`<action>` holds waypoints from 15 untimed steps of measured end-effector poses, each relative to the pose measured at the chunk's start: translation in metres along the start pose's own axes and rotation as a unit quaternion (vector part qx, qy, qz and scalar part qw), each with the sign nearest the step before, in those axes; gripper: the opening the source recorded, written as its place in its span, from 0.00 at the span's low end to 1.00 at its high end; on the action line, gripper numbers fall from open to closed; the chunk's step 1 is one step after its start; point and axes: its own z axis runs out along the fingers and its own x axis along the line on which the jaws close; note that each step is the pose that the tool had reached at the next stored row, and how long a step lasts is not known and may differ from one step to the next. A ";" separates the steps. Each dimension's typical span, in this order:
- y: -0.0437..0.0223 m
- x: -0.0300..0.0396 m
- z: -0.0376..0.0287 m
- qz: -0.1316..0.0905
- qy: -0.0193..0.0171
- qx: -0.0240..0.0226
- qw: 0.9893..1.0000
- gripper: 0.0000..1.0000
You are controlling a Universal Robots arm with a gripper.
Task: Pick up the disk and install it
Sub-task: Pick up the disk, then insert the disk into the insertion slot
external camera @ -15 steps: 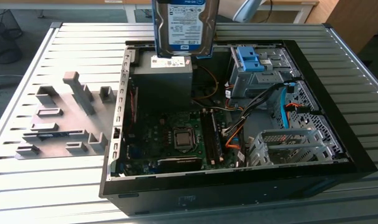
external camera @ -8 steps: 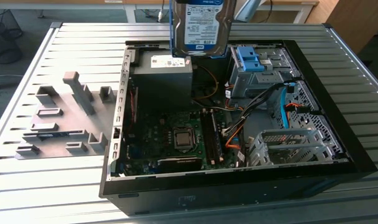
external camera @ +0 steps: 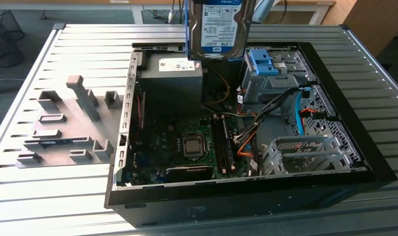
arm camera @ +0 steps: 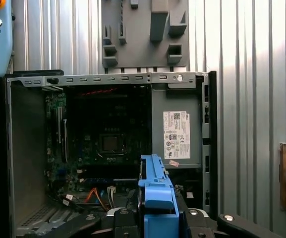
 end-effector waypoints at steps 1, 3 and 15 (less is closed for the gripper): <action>0.0000 0.0015 0.0000 0.000 0.000 0.001 1.000 0.36; -0.0002 0.0080 0.0004 0.000 0.000 0.001 1.000 0.36; -0.0007 0.0240 0.0013 0.000 0.000 0.001 1.000 0.36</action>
